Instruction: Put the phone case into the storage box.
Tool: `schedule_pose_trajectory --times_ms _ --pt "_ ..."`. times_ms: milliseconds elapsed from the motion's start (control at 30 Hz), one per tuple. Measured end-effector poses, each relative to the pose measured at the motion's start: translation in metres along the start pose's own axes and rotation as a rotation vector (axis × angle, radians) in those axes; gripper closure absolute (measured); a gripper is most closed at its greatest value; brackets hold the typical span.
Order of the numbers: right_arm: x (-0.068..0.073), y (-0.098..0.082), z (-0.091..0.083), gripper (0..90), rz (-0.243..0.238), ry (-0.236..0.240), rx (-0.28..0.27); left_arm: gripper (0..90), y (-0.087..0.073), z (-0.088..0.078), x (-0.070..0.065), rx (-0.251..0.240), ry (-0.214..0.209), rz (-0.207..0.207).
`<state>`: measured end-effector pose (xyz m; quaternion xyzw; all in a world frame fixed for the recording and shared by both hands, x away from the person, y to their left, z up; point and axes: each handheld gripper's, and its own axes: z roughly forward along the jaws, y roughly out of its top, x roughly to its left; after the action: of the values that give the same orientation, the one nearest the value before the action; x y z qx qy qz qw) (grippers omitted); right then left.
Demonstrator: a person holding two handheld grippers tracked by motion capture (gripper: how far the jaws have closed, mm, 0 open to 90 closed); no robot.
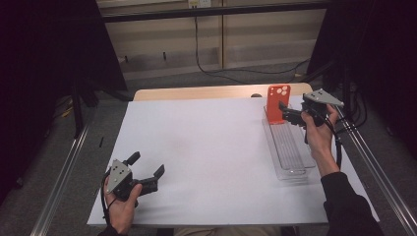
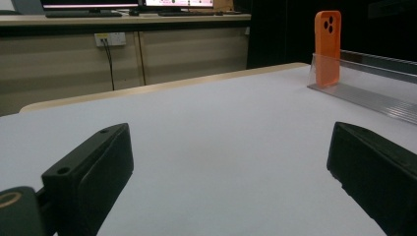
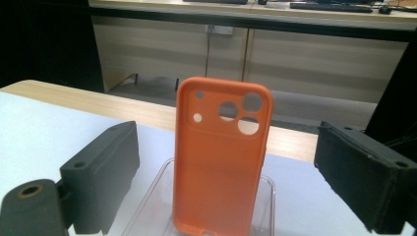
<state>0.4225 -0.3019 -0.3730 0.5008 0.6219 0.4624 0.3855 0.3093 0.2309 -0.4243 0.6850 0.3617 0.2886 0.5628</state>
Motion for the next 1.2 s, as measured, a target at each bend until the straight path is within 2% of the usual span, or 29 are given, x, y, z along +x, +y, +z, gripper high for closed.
schedule_pose_trajectory --times_ms 100,233,467,600,667,1033,1100,1200 --pt "0.004 -0.002 -0.007 9.4 -0.007 0.033 -0.028 3.5 0.0 0.0 -0.001 -0.012 0.002 0.0" --pt "0.008 -0.004 -0.015 7.9 -0.01 0.052 -0.047 3.3 -0.001 -0.001 -0.002 -0.008 0.002 0.002" --pt "0.011 -0.006 -0.025 7.9 -0.005 0.055 -0.08 3.0 0.0 -0.003 -0.001 -0.014 0.02 0.002" --pt "0.012 -0.009 -0.032 6.5 -0.011 0.055 -0.076 2.9 0.0 -0.003 -0.002 -0.017 0.012 -0.003" --pt "0.012 -0.009 -0.036 6.1 -0.008 0.055 -0.094 2.9 0.0 -0.004 -0.002 -0.017 0.01 -0.004" --pt "0.014 -0.016 -0.059 6.2 -0.027 0.06 -0.083 2.9 0.001 -0.005 0.0 -0.017 0.02 -0.015" --pt "0.016 -0.017 -0.062 6.1 -0.031 0.044 -0.082 2.9 0.0 -0.005 0.0 -0.016 0.019 -0.022" --pt "0.017 -0.02 -0.068 4.6 -0.03 0.057 -0.08 2.9 0.0 -0.005 0.0 -0.015 0.022 -0.02"
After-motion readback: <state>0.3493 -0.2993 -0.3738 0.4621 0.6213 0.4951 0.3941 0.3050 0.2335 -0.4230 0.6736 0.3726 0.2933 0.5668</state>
